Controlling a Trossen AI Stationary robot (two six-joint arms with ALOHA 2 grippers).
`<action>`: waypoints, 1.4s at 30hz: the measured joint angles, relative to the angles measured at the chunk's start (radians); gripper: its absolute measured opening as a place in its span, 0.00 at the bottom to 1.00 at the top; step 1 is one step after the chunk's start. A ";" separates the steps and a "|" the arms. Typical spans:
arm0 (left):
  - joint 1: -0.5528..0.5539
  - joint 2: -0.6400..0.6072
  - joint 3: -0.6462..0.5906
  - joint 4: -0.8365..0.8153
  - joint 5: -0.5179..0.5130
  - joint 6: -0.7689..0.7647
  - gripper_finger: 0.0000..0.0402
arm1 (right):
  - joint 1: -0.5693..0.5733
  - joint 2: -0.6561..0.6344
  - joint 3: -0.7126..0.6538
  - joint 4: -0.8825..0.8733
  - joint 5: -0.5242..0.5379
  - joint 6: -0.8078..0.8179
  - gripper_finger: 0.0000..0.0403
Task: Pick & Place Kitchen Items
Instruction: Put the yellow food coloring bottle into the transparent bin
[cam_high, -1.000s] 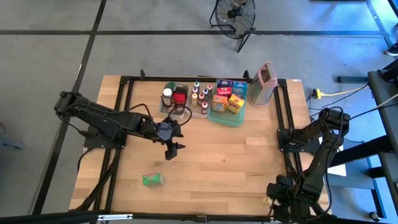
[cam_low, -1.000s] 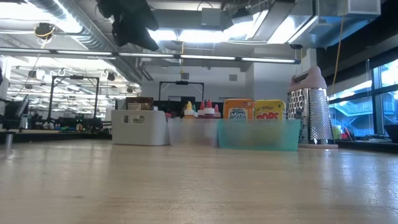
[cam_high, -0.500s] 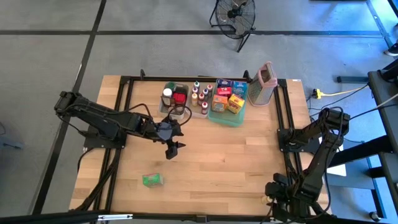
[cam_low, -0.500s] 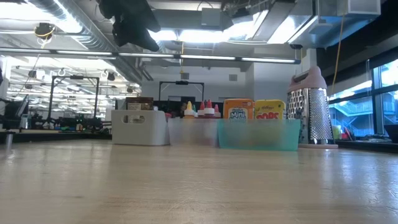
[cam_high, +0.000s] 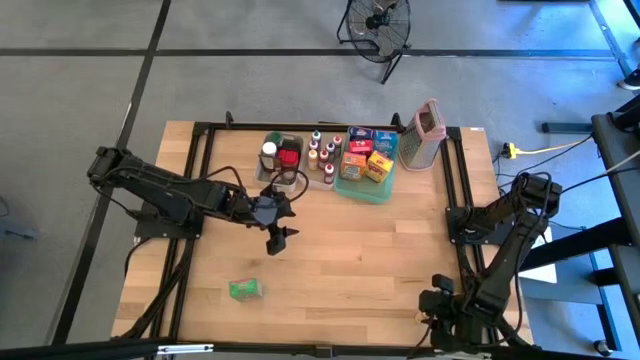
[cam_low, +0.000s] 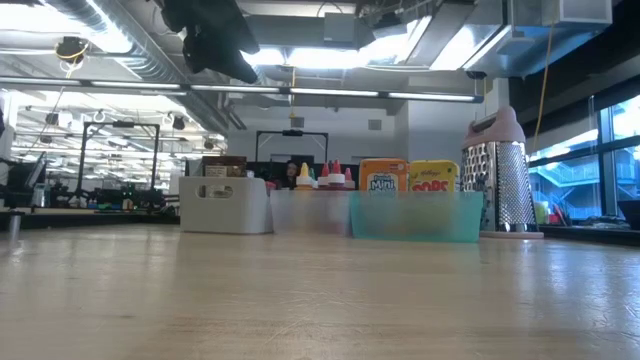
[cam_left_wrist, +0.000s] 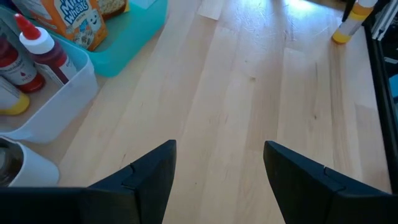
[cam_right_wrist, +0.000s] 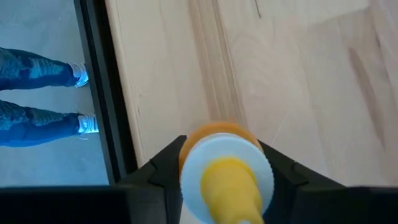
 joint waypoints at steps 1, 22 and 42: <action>0.000 0.000 0.000 0.000 0.000 0.000 0.59 | -0.004 0.000 0.000 0.002 0.000 -0.007 0.35; -0.024 0.000 0.000 0.000 0.017 -0.009 0.59 | -0.185 0.000 0.104 -0.022 -0.122 -0.277 0.36; -0.284 -0.065 0.000 -0.018 0.109 -0.119 0.59 | -0.764 -0.001 0.502 -0.197 -0.219 -1.052 0.36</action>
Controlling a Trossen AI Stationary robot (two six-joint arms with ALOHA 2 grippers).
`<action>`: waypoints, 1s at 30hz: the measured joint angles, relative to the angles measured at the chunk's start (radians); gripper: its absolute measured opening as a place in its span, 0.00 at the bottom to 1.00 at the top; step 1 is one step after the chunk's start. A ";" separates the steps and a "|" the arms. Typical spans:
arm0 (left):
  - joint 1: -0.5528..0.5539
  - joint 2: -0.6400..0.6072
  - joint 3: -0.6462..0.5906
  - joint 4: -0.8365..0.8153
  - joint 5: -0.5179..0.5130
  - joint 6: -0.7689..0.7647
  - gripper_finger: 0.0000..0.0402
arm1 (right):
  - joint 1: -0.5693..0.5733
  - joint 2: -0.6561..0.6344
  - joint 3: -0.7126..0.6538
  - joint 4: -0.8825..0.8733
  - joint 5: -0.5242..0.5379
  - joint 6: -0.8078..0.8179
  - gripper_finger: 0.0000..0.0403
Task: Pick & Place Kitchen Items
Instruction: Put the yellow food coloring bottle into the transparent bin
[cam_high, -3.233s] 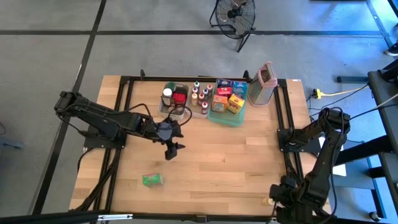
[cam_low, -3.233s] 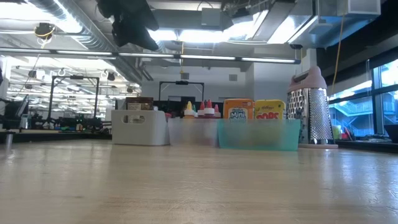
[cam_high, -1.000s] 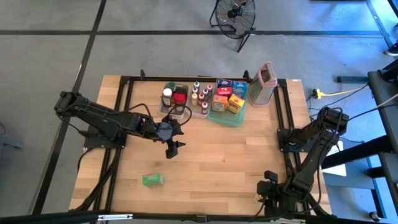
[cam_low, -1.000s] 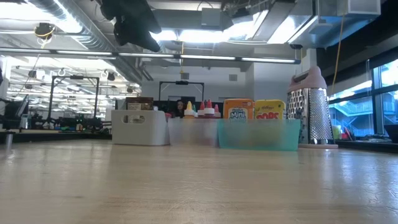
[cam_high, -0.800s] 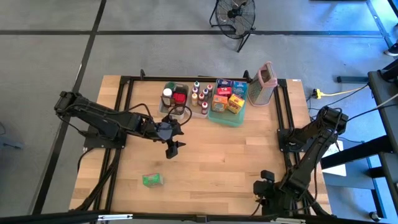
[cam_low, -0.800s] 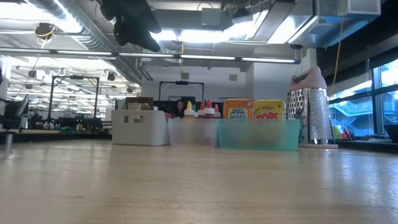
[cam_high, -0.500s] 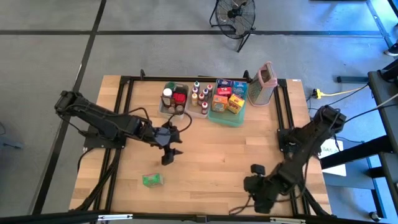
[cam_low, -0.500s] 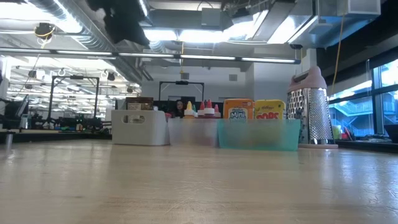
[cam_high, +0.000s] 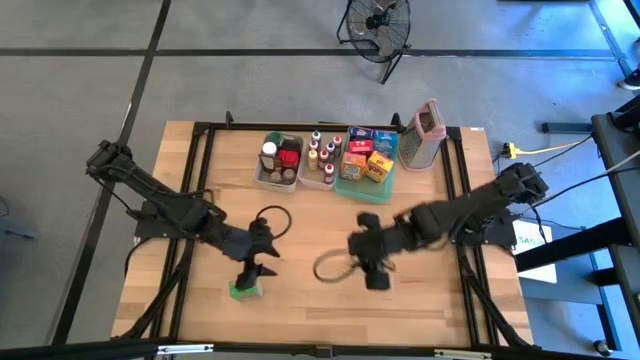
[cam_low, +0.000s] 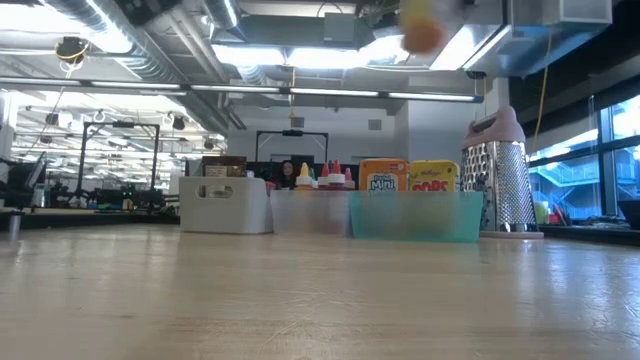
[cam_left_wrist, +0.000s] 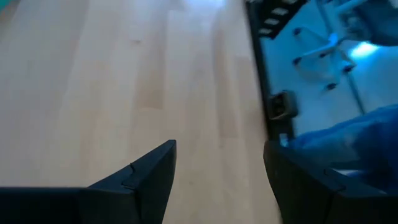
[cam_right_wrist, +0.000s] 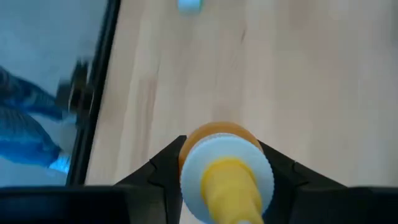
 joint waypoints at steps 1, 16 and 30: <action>-0.015 -0.016 0.000 0.001 -0.005 -0.004 0.59 | -0.029 0.000 0.028 0.001 -0.010 -0.037 0.36; -0.136 -0.246 0.000 -0.220 -0.318 -0.029 0.59 | -0.404 0.074 0.304 -0.042 -0.227 -0.515 0.36; -0.040 -0.317 0.000 -0.378 -0.369 -0.058 0.59 | -0.654 0.397 0.639 -0.351 -0.290 -0.863 0.36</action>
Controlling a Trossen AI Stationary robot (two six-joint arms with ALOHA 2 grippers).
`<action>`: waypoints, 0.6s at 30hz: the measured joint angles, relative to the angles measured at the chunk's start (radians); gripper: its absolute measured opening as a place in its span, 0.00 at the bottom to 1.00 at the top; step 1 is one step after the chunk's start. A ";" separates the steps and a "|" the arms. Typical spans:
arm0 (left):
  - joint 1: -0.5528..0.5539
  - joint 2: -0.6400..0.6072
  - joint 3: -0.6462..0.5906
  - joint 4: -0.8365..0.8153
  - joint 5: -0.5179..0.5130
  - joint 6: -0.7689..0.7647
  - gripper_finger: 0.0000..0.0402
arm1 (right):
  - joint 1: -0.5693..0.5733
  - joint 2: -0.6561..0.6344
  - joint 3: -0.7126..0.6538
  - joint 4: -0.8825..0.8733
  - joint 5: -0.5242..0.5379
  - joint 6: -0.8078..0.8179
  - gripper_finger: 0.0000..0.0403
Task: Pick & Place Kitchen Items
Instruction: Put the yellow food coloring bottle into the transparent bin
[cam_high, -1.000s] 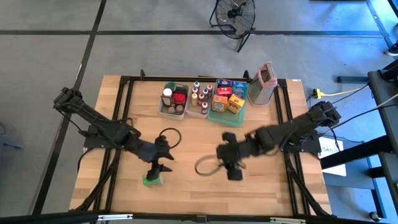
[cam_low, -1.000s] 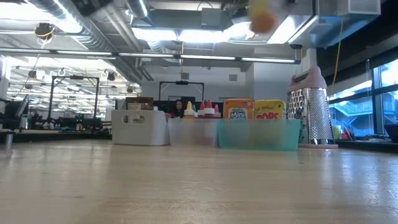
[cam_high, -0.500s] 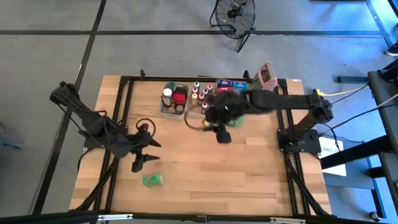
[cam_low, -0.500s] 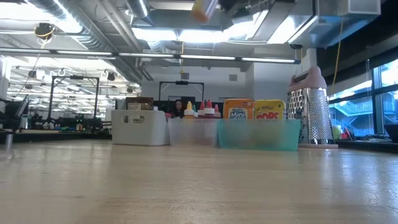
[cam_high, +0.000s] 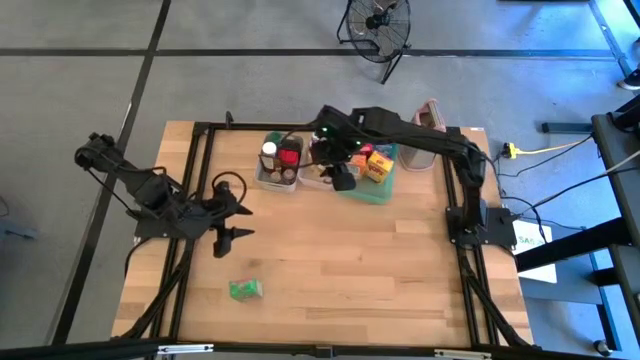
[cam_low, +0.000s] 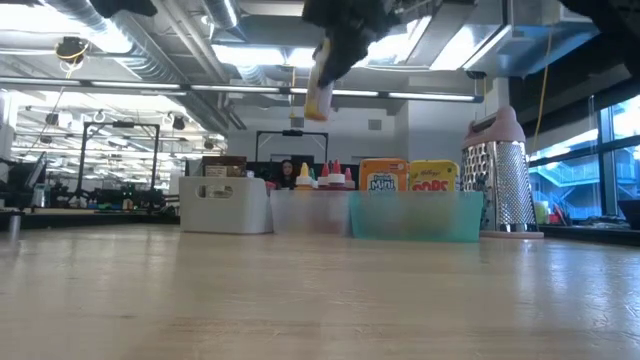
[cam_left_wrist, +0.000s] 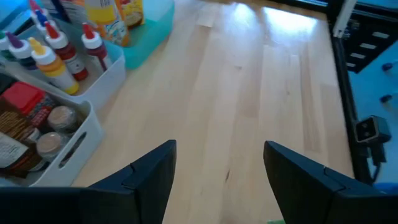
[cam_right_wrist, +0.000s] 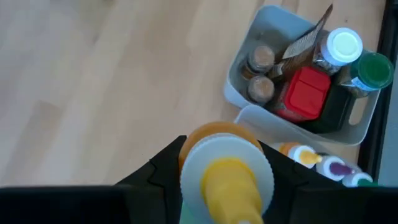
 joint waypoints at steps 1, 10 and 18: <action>0.007 0.001 0.000 -0.003 0.000 0.000 0.59 | -0.005 0.012 0.000 0.010 0.000 -0.013 0.36; 0.059 0.001 0.000 -0.003 0.000 -0.007 0.59 | -0.020 0.100 0.001 0.040 0.009 -0.129 0.36; 0.091 0.001 0.000 -0.002 0.000 -0.029 0.59 | -0.055 0.177 0.001 0.058 0.017 -0.132 0.36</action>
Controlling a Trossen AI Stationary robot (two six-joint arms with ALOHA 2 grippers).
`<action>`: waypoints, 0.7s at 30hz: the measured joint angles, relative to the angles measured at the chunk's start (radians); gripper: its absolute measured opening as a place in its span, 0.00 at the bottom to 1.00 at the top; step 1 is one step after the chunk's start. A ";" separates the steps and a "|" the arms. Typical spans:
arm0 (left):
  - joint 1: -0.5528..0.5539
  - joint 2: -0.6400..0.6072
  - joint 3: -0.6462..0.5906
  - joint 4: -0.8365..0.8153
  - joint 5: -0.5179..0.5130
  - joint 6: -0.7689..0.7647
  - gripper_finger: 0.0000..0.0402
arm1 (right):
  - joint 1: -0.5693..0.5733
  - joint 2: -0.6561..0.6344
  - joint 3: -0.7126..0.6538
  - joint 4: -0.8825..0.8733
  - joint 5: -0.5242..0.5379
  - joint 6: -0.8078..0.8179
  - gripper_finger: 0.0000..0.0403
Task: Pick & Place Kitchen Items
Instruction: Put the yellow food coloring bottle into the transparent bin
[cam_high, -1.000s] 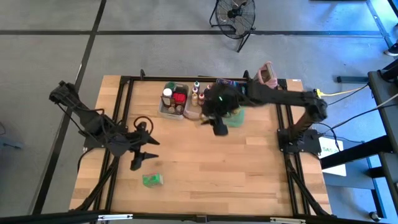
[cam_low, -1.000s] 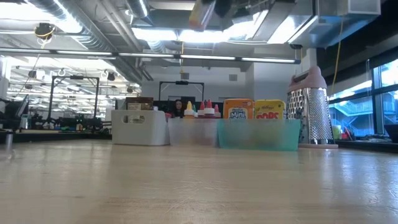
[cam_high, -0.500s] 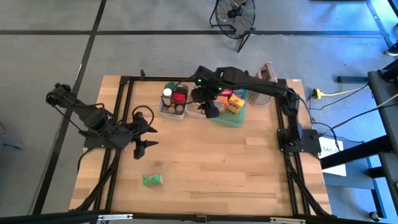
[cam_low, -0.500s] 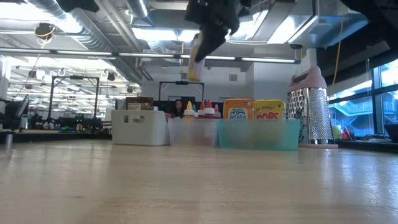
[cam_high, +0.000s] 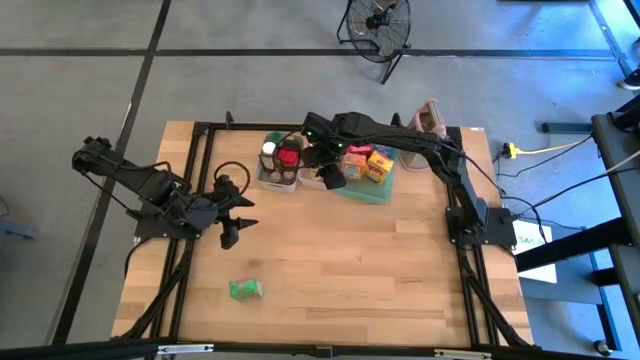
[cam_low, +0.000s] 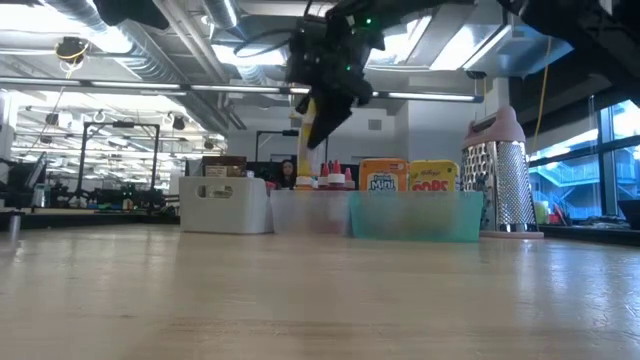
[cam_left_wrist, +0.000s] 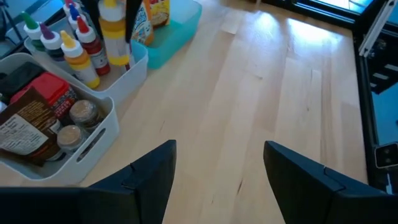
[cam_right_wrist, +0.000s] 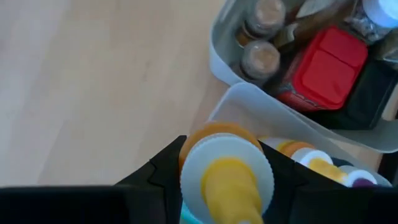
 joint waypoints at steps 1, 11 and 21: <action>0.000 0.000 0.000 0.000 0.000 -0.007 0.59 | -0.004 0.008 0.000 0.011 0.012 0.001 0.36; 0.000 0.001 -0.001 0.000 0.000 -0.051 0.59 | -0.038 0.052 0.000 0.066 0.036 0.003 0.36; 0.000 0.001 -0.008 -0.001 -0.005 -0.072 0.59 | -0.042 0.085 -0.002 0.075 -0.008 0.008 0.36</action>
